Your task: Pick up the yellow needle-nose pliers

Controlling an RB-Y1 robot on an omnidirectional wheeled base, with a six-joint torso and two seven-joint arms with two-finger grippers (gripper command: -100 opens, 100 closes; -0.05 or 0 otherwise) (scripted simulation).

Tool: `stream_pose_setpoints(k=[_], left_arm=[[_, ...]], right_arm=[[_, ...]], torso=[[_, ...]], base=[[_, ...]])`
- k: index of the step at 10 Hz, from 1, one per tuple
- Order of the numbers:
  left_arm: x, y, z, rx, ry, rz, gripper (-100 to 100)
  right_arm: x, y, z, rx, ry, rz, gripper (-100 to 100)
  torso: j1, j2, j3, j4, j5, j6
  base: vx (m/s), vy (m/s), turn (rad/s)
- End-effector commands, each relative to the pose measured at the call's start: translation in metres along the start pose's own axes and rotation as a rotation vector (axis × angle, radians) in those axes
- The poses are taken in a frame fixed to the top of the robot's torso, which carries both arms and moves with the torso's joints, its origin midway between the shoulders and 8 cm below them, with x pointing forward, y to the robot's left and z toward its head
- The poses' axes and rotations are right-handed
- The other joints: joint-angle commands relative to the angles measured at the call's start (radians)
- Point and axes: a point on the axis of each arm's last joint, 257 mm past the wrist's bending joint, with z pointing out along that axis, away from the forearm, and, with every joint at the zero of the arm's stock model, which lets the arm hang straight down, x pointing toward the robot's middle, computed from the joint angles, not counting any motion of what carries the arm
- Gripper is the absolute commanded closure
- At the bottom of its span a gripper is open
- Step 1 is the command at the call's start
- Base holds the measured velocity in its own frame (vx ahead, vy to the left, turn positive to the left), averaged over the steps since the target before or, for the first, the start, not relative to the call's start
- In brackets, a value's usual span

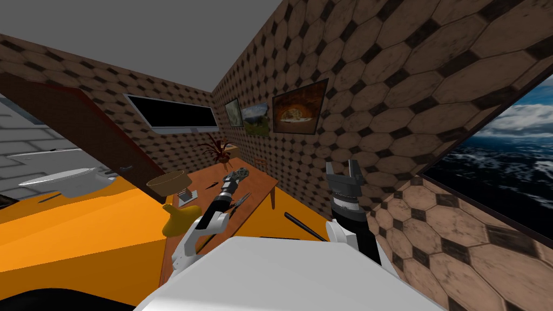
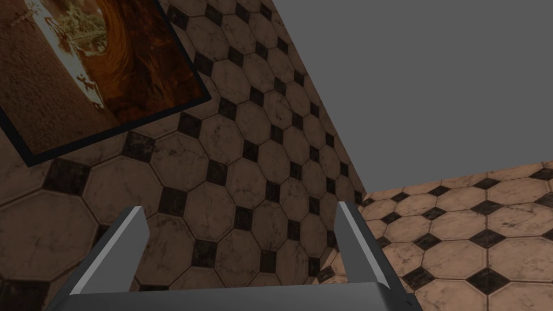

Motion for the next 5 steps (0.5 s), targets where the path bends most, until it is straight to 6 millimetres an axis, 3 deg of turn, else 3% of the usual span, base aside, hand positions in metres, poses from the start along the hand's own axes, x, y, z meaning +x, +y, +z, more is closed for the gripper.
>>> stream_pose_setpoints(k=[1, 3, 4, 5], left_arm=[[-0.022, 0.017, 0.005, -0.059, -0.031, 0.003, -100], [-0.023, 0.026, 0.005, -0.094, -0.037, 0.002, -100], [-0.043, 0.039, 0.007, -0.137, -0.067, 0.003, -100], [-0.044, 0.045, 0.006, -0.161, -0.071, 0.002, -100]], right_arm=[[0.000, 0.000, 0.000, 0.000, 0.000, 0.000, 0], [0.000, 0.000, 0.000, 0.000, 0.000, 0.000, 0], [0.000, 0.000, 0.000, 0.000, 0.000, 0.000, 0], [0.000, 0.000, 0.000, 0.000, 0.000, 0.000, 0]], torso=[[0.000, 0.000, 0.000, 0.000, 0.000, 0.000], [0.000, 0.000, 0.000, 0.000, 0.000, 0.000], [0.000, 0.001, 0.001, 0.000, 0.000, 0.000], [0.000, 0.001, 0.001, 0.000, 0.000, 0.000]], base=[[0.063, -0.031, -0.081], [0.035, -0.020, -0.014], [0.029, -0.018, -0.079], [0.036, -0.018, -0.045]])
